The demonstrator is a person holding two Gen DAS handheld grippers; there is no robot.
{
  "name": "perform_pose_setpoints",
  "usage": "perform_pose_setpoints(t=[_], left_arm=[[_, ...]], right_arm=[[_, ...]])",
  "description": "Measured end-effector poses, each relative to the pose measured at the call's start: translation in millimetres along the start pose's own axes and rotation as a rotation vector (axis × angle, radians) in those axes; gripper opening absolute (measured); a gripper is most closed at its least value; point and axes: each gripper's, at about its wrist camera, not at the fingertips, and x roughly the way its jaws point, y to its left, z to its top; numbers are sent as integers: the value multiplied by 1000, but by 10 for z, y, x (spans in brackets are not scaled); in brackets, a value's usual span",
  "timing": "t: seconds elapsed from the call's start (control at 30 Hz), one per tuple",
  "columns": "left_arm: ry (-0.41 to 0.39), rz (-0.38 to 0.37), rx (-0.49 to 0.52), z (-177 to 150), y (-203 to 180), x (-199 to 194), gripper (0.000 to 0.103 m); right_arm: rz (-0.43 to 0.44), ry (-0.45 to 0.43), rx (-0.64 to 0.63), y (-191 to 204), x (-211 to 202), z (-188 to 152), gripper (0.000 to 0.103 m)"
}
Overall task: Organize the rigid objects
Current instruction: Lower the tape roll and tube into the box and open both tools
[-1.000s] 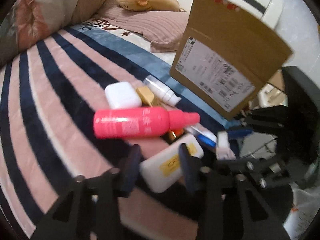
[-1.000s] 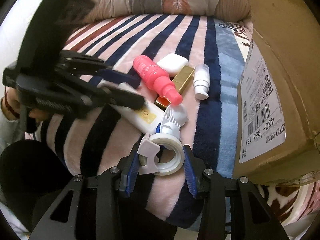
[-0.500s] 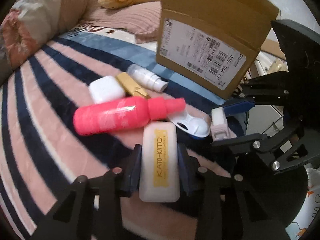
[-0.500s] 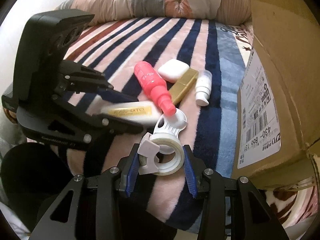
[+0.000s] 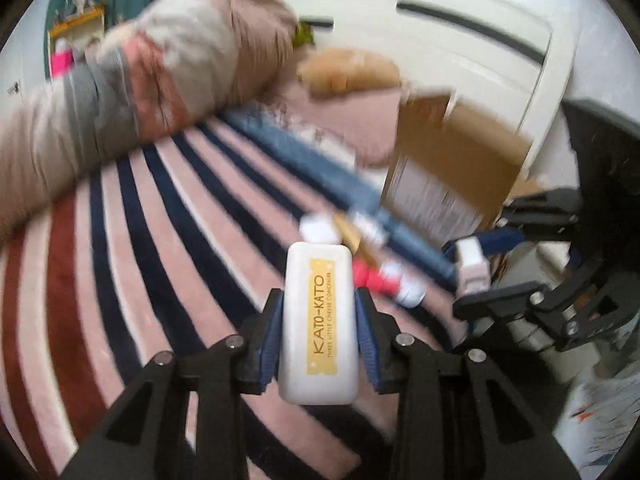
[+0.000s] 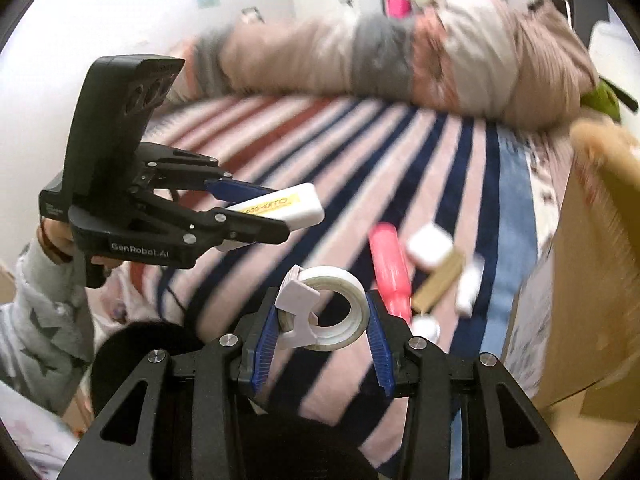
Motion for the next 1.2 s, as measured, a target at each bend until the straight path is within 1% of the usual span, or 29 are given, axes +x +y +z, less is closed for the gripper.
perform_pose_setpoints(t=[0.03,0.13,0.2,0.23,0.27,0.3,0.37,0.47,0.53,0.57,0.67,0.73,0.8,0.87,0.9,0.97,1.07,1.17,1.2], left_arm=[[-33,-8,4,129,-74,-142,32],[-92,-43,47,476,-346,-337,32],[-108,-92,90,754,-648,-330,32],[-105,-117,104,875,-781,-281,32],[-92,-152,124,1033,-983,-174,32],[-80,-165,142,1117,-1111,-102,32],[-41,-176,181,1334,-1413,174,32],[21,-207,206,1487,-1698,517,32],[65,-199,224,1507,-1847,752,32],[87,-183,237,1492,-1890,847,32],[151,-154,225,1416,-1908,1043,32],[171,-138,226,1381,-1905,1111,32],[178,-134,222,1376,-1899,1178,34],[171,-140,214,1361,-1889,1152,48],[160,-142,209,1378,-1890,1144,51],[140,-148,198,1400,-1859,1081,52],[98,-157,173,1419,-1780,901,52],[50,-127,146,1397,-1645,661,54],[31,-107,136,1373,-1574,561,55]], right_arm=[[7,-34,-11,-7,-147,76,37],[-8,-101,-30,-95,-525,180,37],[-64,-138,-22,-294,-824,202,37],[-108,-151,-14,-428,-975,180,37],[-139,-154,-8,-525,-1047,172,37],[-184,-154,10,-688,-1158,128,37],[-233,-124,64,-1015,-1262,17,37],[-286,-81,119,-1404,-1239,-173,37],[-285,-64,134,-1543,-1205,-260,37],[-274,-52,144,-1641,-1184,-317,37],[-273,-42,138,-1777,-1153,-407,37],[-272,-32,137,-1821,-1120,-448,37],[-289,-17,136,-1824,-1100,-481,37],[-324,-1,118,-1813,-1034,-475,39],[-330,2,113,-1802,-1033,-487,41],[-330,3,111,-1776,-1057,-508,44],[-323,-4,119,-1733,-1092,-509,45],[-322,-19,126,-1639,-1147,-458,45],[-317,-29,126,-1595,-1166,-436,45]])
